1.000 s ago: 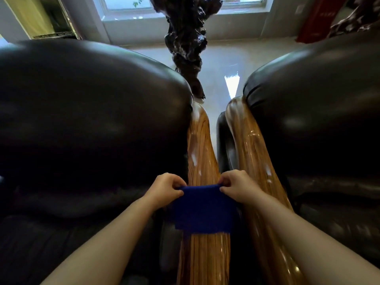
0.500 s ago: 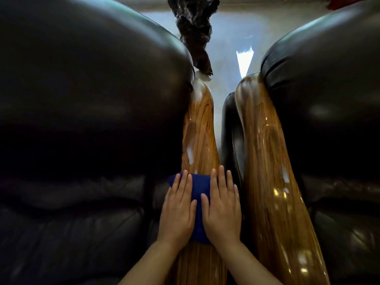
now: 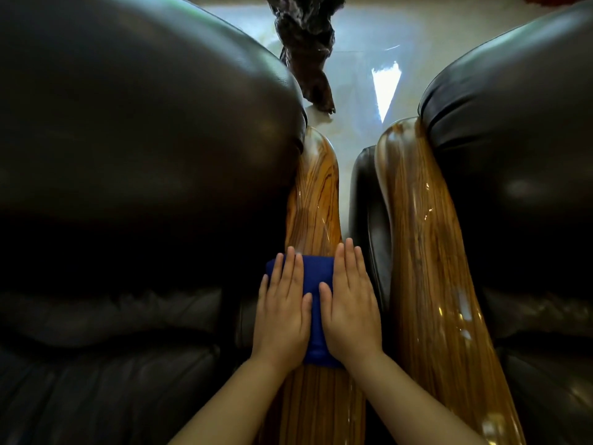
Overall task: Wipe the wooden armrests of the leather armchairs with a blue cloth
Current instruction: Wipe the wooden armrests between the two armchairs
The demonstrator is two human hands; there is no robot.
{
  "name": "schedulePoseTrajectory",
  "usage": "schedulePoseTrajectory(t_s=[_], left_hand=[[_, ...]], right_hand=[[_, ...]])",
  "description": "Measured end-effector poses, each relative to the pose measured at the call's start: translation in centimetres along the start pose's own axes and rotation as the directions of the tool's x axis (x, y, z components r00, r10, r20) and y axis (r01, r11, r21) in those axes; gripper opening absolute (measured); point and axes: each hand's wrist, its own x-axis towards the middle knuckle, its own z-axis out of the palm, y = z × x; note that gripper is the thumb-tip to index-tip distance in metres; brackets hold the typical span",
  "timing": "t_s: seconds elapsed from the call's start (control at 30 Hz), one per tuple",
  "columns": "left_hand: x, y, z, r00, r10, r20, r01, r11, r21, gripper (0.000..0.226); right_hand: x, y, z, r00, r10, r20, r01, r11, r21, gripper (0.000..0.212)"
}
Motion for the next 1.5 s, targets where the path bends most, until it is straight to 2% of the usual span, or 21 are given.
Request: schedulePoseTrajectory(t_s=[0.17, 0.23, 0.3, 0.37, 0.43, 0.53, 0.7, 0.8, 0.93, 1.03, 1.1, 1.2, 1.3, 1.5], left_hand=[[5.2, -0.5, -0.2, 0.999, 0.019, -0.029, -0.018, 0.999, 0.034, 0.054], [6.8, -0.2, -0.6, 0.999, 0.018, -0.051, -0.015, 0.998, 0.069, 0.054], [6.4, 0.2, -1.1, 0.995, -0.002, -0.1, 0.006, 0.999, 0.043, 0.057], [4.7, 0.2, -1.2, 0.994, 0.018, -0.107, -0.021, 0.999, -0.026, 0.057], [3.5, -0.2, -1.0, 0.997, 0.067, -0.031, -0.067, 0.998, -0.013, 0.054], [4.7, -0.4, -1.0, 0.997, 0.063, 0.038, -0.064, 0.997, 0.044, 0.053], [8.3, -0.3, -1.9, 0.993, 0.103, 0.065, -0.111, 0.984, 0.141, 0.057], [10.3, -0.2, -2.3, 0.992, 0.112, 0.06, -0.12, 0.984, 0.133, 0.058], [12.5, 0.3, -3.1, 0.995, 0.084, 0.055, -0.091, 0.984, 0.15, 0.059], [13.4, 0.7, -3.9, 0.992, 0.071, 0.106, -0.094, 0.968, 0.232, 0.061], [14.1, 0.9, -4.4, 0.984, 0.078, 0.159, -0.122, 0.95, 0.287, 0.063], [14.9, 1.1, -4.8, 0.973, 0.066, 0.222, -0.126, 0.955, 0.268, 0.064], [15.5, 1.2, -5.3, 0.977, 0.071, 0.201, -0.114, 0.971, 0.208, 0.065], [13.4, 2.0, -5.6, 0.987, 0.118, 0.106, -0.136, 0.973, 0.184, 0.06]], right_hand=[[5.1, 0.2, 0.2, 1.0, 0.025, 0.019, -0.025, 1.0, 0.018, 0.059], [6.9, 0.1, -0.2, 0.998, 0.052, 0.037, -0.049, 0.995, -0.084, 0.06], [6.8, -0.4, -0.7, 0.997, 0.08, -0.01, -0.081, 0.984, -0.159, 0.06], [5.3, -1.0, -0.8, 0.995, 0.073, -0.064, -0.078, 0.993, -0.083, 0.057], [4.3, -1.2, -0.5, 0.999, 0.038, -0.022, -0.037, 0.999, 0.038, 0.055], [5.2, -0.4, -0.1, 0.999, 0.013, 0.039, -0.015, 0.998, 0.058, 0.056], [8.3, -0.1, -0.1, 0.999, 0.029, 0.044, -0.033, 0.994, 0.101, 0.056], [10.4, -0.3, 0.0, 0.997, 0.053, 0.048, -0.058, 0.992, 0.111, 0.057], [12.9, -0.2, -0.5, 0.991, 0.039, 0.126, -0.05, 0.995, 0.083, 0.055], [13.7, 1.0, -1.9, 0.967, -0.006, 0.254, -0.047, 0.979, 0.2, 0.059], [13.6, 1.9, -2.6, 0.958, -0.039, 0.284, -0.034, 0.968, 0.249, 0.064], [13.6, 2.3, -2.8, 0.952, -0.043, 0.302, -0.048, 0.957, 0.285, 0.067], [14.2, 2.1, -2.8, 0.948, -0.054, 0.315, -0.054, 0.945, 0.324, 0.063], [12.3, 3.1, -3.2, 0.97, -0.063, 0.236, -0.016, 0.947, 0.321, 0.06]])
